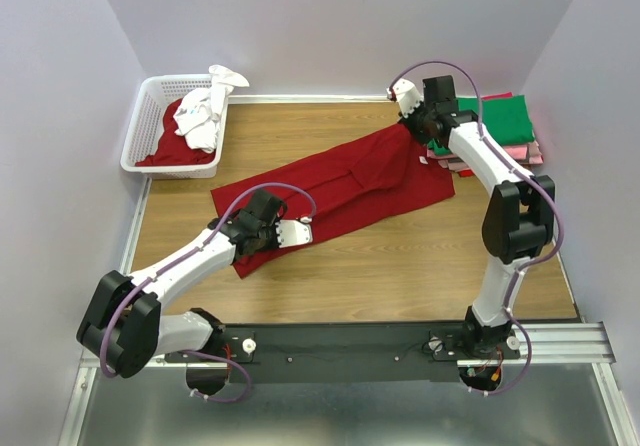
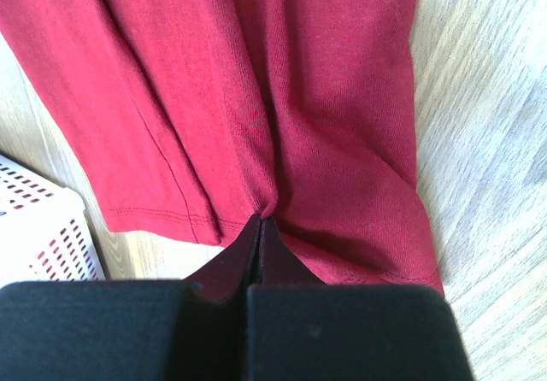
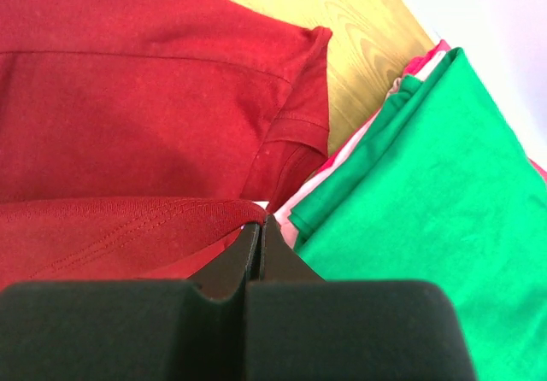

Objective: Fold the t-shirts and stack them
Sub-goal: Fold the tshirt

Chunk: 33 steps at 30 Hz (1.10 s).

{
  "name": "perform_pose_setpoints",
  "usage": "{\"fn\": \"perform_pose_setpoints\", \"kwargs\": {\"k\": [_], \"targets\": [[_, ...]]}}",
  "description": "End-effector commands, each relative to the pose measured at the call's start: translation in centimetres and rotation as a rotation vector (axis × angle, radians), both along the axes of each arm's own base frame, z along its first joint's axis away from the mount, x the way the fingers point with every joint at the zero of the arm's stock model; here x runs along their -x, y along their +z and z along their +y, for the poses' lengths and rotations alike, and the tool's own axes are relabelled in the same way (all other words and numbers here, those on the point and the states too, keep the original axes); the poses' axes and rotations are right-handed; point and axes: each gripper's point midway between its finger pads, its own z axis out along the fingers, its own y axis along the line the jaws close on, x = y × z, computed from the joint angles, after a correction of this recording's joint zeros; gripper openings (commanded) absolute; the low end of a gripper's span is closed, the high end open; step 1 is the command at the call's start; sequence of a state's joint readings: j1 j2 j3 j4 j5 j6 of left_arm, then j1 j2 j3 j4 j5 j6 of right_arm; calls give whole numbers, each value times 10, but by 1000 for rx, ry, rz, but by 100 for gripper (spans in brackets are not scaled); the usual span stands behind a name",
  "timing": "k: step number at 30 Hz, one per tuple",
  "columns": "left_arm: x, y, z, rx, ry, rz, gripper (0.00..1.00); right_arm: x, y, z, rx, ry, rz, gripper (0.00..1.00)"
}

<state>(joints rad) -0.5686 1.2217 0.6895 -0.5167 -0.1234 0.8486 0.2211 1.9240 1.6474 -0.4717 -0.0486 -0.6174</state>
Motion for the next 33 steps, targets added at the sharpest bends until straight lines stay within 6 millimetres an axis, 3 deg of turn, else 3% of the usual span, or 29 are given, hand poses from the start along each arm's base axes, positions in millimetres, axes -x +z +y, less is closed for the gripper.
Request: {"fn": "perform_pose_setpoints", "kwargs": {"k": [1,20,25,27,29,30,31,32,33], "targets": [[-2,3,1,11,8,-20,0,-11,-7,-3,1,-29,1,0],[-4,9,1,27,20,-48,0,-31,-26,4,-21,-45,23,2],[-8,16,0,44,44,-66,2,-43,-38,15,-71,-48,36,4],[-11,24,-3,64,59,-78,8,-55,-46,22,-94,-53,38,6],[-14,33,-4,84,86,-93,25,-64,-45,30,-120,-55,31,20],[-16,37,-4,93,101,-101,34,-66,-54,32,-119,-57,42,28],[-18,42,-3,103,139,-117,66,-68,-56,35,-125,-62,44,40],[-25,57,-6,130,155,-152,73,-72,-55,37,-125,-72,35,60],[-29,65,-5,136,174,-177,77,-81,-50,34,-116,-103,11,67]]}}
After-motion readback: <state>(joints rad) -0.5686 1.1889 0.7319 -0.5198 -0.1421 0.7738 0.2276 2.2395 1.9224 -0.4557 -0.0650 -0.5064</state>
